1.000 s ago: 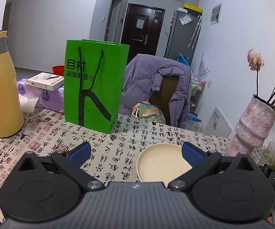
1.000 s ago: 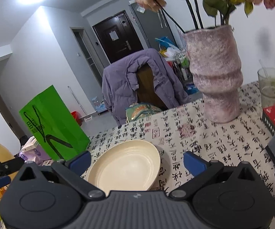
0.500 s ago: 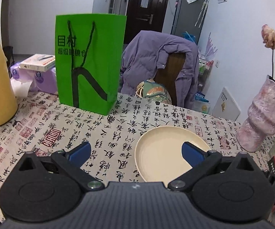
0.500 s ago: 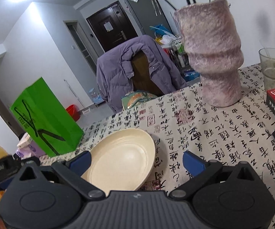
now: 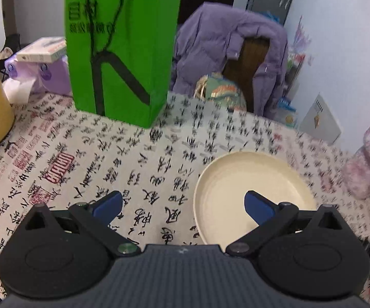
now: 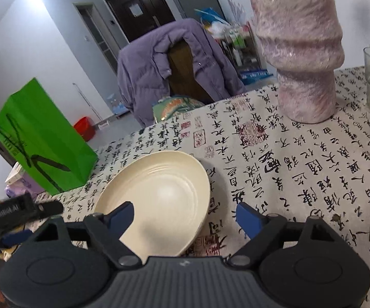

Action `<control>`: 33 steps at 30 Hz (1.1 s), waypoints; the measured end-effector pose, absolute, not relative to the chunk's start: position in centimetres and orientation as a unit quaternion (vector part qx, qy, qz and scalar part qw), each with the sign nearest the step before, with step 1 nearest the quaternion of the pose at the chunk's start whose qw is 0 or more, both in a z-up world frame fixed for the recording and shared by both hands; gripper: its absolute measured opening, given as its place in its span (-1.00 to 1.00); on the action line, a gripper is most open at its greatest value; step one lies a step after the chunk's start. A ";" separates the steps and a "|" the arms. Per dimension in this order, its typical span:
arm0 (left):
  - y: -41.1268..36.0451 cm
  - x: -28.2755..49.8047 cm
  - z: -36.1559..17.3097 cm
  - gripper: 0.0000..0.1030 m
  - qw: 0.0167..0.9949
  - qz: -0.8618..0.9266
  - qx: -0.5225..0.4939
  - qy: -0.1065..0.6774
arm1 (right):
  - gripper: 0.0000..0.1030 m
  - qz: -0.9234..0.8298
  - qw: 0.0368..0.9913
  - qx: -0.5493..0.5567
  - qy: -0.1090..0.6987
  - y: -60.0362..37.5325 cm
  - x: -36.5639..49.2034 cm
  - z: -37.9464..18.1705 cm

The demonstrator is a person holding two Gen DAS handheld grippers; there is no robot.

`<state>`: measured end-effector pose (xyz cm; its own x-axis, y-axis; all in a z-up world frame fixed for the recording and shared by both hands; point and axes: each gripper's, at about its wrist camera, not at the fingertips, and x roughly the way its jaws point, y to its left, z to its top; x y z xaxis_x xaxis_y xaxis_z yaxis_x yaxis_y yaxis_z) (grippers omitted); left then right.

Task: Organize plates and bowls
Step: 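Close both grippers on the rim of the cream plate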

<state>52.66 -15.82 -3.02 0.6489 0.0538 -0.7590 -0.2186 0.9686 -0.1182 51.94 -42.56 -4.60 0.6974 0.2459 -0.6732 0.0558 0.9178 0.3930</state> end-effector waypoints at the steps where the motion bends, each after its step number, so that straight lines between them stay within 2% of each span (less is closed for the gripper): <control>1: -15.9 53.0 -3.4 1.00 0.900 0.081 -0.097 0.416 | 0.57 0.043 0.899 0.190 0.391 -42.5 52.4 -4.8; 8: -16.9 55.3 -5.9 0.99 0.888 0.098 -0.089 0.441 | 0.39 -0.003 0.890 0.172 0.422 -42.5 55.0 -6.4; 10: -17.3 55.8 -6.7 0.92 0.883 0.096 -0.091 0.450 | 0.23 -0.009 0.887 0.177 0.427 -42.8 55.4 -7.0; 14: -18.2 56.2 -7.8 0.74 0.880 0.090 -0.075 0.461 | 0.08 -0.008 0.885 0.179 0.430 -43.0 55.5 -7.7; 16: -18.4 56.4 -8.2 0.47 0.876 0.083 -0.072 0.470 | 0.03 -0.003 0.889 0.164 0.428 -42.7 55.6 -7.6; 21: -18.7 56.8 -8.9 0.12 0.869 0.064 -0.082 0.483 | -0.15 0.014 0.885 0.155 0.439 -41.7 55.9 -8.0; 23: -18.8 56.9 -9.1 -0.17 0.867 0.058 -0.078 0.488 | -0.26 0.016 0.881 0.155 0.447 -41.4 56.0 -8.3; 24: -19.0 56.8 -9.2 -0.44 0.869 0.052 -0.070 0.487 | -0.37 0.014 0.878 0.152 0.453 -41.2 56.1 -8.5; 25: -19.4 56.8 -9.1 -0.53 0.871 0.053 -0.053 0.485 | -0.47 0.014 0.879 0.146 0.454 -41.0 56.1 -8.6; 26: -19.8 56.7 -9.0 -0.55 0.873 0.057 -0.034 0.482 | -0.53 0.016 0.880 0.140 0.453 -40.9 56.0 -8.6; 28: -20.2 56.6 -8.9 -0.63 0.874 0.056 -0.017 0.482 | -0.80 0.032 0.878 0.149 0.454 -40.8 55.9 -8.7; 33: -20.1 56.4 -8.9 -0.66 0.877 0.058 -0.017 0.477 | -0.81 0.025 0.885 0.129 0.446 -40.1 55.5 -8.5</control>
<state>56.36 -20.09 -8.86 0.5379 0.0858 -0.8387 -0.1182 0.9927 0.0257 55.47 -40.13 -8.45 0.6008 0.1594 -0.7834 0.0710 0.9654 0.2509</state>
